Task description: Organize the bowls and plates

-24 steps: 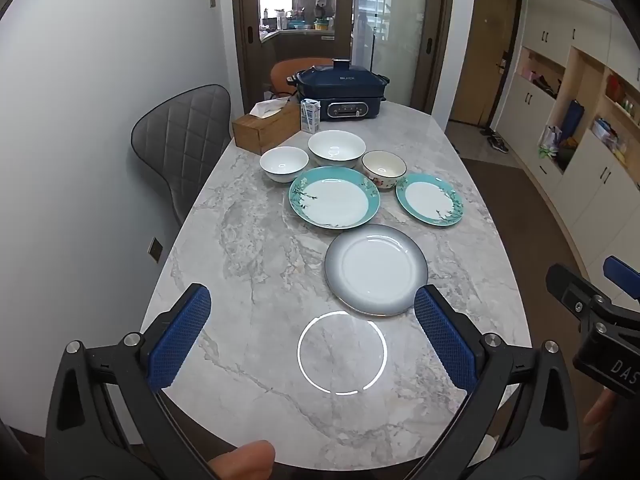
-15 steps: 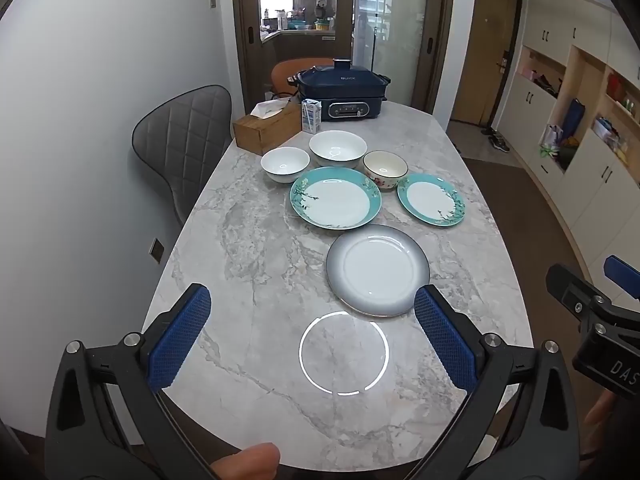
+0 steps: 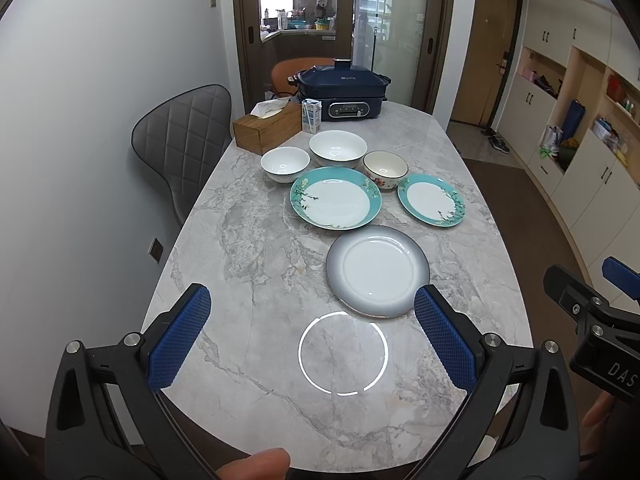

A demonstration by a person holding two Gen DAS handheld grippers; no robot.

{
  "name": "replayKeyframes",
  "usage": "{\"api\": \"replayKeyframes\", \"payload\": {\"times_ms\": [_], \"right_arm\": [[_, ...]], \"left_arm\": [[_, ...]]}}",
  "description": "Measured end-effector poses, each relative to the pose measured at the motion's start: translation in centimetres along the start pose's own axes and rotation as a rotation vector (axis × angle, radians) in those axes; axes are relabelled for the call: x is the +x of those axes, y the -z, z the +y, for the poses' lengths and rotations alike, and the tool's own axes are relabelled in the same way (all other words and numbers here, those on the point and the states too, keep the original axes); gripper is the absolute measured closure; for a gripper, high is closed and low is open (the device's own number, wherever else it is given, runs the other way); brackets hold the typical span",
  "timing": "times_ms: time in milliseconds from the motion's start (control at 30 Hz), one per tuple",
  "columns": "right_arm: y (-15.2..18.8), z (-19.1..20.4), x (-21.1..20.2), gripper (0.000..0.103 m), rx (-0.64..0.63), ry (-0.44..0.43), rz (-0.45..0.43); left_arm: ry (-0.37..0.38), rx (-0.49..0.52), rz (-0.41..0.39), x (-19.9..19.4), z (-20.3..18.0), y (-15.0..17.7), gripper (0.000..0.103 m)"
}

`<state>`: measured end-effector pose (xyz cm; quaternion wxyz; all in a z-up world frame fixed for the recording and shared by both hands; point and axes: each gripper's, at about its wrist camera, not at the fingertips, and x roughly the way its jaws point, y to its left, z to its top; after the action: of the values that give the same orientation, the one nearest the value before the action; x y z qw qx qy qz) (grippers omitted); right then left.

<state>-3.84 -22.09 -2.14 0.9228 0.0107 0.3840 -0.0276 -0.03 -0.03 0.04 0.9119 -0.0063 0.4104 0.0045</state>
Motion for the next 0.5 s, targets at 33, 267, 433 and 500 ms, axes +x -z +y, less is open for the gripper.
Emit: {"api": "replayKeyframes", "payload": {"times_ms": [33,267,433,500], "right_arm": [[0.00,0.00,0.00,0.000,0.000,0.000,0.000],[0.01,-0.02,0.02,0.000,0.000,0.000,0.000],[0.04,0.00,0.13,0.000,0.000,0.000,0.001],[0.05,0.01,0.17,0.000,0.000,0.000,0.002]], "left_arm": [[0.000,0.001,0.000,0.00,-0.01,0.00,0.000],[0.003,0.000,0.000,0.00,0.01,0.00,0.000],[0.002,0.000,0.001,0.01,0.01,0.00,0.000],[0.002,-0.001,0.001,-0.02,0.04,-0.01,0.000]]}}
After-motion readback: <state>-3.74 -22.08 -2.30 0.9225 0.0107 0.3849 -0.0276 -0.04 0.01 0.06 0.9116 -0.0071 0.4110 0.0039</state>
